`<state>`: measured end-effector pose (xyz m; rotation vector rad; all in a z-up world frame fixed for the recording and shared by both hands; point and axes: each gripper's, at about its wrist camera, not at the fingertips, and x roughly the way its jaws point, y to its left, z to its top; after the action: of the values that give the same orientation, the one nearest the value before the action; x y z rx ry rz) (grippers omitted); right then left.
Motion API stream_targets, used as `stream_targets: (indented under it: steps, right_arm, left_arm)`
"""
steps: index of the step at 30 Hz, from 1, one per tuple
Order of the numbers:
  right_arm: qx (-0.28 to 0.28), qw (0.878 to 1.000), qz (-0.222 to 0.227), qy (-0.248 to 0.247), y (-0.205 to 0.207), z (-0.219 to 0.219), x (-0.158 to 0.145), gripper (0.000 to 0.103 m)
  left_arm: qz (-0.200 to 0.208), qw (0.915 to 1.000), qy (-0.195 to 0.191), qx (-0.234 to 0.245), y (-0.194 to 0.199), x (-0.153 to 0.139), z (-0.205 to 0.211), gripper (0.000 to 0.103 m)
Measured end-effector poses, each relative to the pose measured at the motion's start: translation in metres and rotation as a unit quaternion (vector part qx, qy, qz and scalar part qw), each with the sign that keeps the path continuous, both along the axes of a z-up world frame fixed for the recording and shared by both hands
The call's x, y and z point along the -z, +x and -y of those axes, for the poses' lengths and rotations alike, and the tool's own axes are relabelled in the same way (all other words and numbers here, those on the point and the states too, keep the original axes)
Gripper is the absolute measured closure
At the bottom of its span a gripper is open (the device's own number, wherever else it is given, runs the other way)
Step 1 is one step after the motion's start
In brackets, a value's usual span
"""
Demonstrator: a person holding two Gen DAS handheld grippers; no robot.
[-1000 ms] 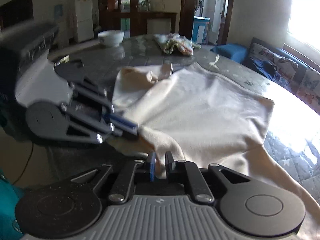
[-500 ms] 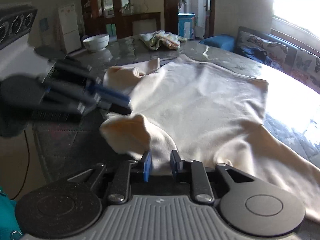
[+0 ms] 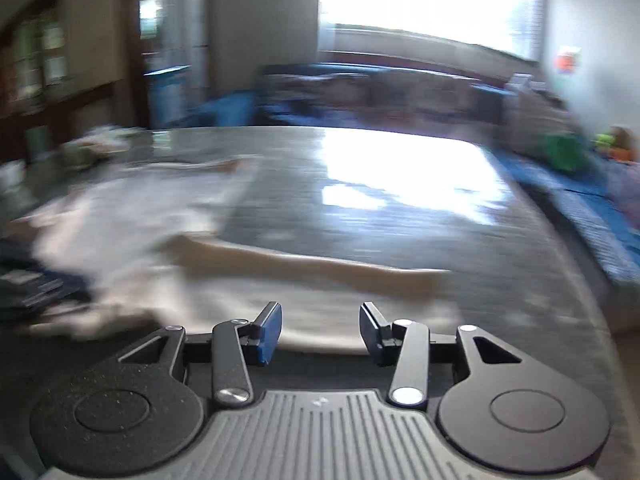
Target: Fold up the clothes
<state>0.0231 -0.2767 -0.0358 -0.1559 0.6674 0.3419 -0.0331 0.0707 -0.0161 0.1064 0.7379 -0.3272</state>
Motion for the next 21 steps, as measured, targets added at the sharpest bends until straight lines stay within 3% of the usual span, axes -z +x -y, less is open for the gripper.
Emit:
stream_targets:
  steps: [4, 8, 11, 12, 15, 21]
  right_arm:
    - [0.067, 0.998, -0.014, -0.003, 0.024, 0.035, 0.015, 0.059]
    - [0.082, 0.996, -0.038, 0.028, 0.034, 0.053, 0.026, 0.06]
    - [0.072, 0.996, -0.04, 0.033, 0.036, 0.053, 0.03, 0.071]
    - [0.067, 0.996, -0.039, 0.034, 0.037, 0.053, 0.029, 0.084]
    - [0.063, 0.998, -0.026, 0.018, 0.036, 0.048, 0.024, 0.092]
    - [0.06, 0.997, 0.033, -0.04, 0.038, 0.036, -0.002, 0.092]
  left_arm:
    - [0.004, 1.0, 0.0, -0.001, -0.005, 0.001, 0.004, 0.087]
    - [0.006, 1.0, 0.002, -0.006, -0.003, 0.0, 0.006, 0.085]
    - [0.006, 1.0, 0.007, -0.002, -0.003, 0.001, 0.009, 0.081]
    - [0.007, 0.9999, 0.009, -0.001, -0.004, 0.002, 0.01, 0.081]
    - [0.01, 0.9998, 0.015, 0.002, -0.005, 0.002, 0.012, 0.081]
    - [0.012, 0.9997, 0.019, 0.008, -0.006, 0.003, 0.011, 0.081]
